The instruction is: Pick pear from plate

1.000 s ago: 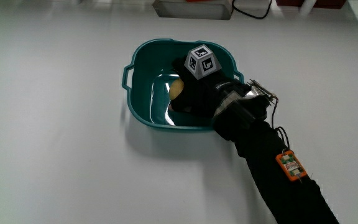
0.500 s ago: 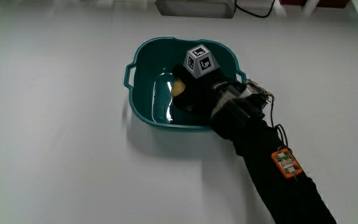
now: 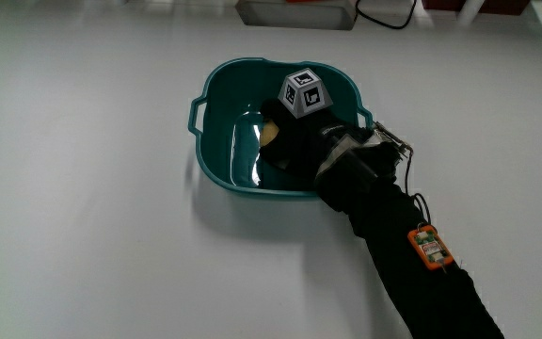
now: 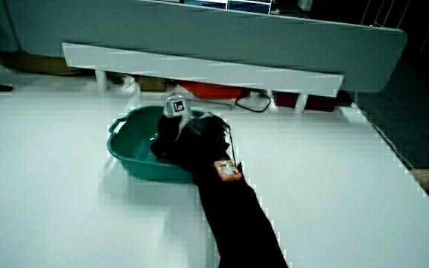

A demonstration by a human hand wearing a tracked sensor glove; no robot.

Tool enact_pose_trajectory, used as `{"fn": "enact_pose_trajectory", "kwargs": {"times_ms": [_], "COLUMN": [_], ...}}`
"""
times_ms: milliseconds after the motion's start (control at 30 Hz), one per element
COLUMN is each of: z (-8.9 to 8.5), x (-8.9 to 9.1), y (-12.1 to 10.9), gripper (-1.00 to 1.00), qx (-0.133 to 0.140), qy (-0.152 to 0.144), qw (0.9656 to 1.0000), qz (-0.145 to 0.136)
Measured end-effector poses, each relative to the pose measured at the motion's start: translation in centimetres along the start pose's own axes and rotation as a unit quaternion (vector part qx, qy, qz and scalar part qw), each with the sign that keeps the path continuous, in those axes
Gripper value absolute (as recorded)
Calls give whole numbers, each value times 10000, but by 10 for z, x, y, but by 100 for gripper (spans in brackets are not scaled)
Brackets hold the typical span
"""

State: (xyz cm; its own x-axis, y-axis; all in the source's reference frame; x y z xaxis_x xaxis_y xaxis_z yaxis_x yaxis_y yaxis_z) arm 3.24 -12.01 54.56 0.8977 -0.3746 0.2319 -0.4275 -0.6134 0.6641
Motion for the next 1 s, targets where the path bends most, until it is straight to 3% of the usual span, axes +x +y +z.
{"fn": "enact_pose_trajectory", "kwargs": {"times_ms": [233, 400, 667, 767, 1000], "z": [-2, 4, 44, 57, 71], "x": [2, 4, 1, -4, -17], "y": [-1, -6, -33, -44, -69], "gripper": [100, 100, 100, 100, 100], "qx": [9, 158, 621, 742, 943], "qy": [72, 180, 241, 106, -31], "qw": [10000, 9997, 9968, 9958, 9915], "qz": [-27, 92, 449, 516, 897]}}
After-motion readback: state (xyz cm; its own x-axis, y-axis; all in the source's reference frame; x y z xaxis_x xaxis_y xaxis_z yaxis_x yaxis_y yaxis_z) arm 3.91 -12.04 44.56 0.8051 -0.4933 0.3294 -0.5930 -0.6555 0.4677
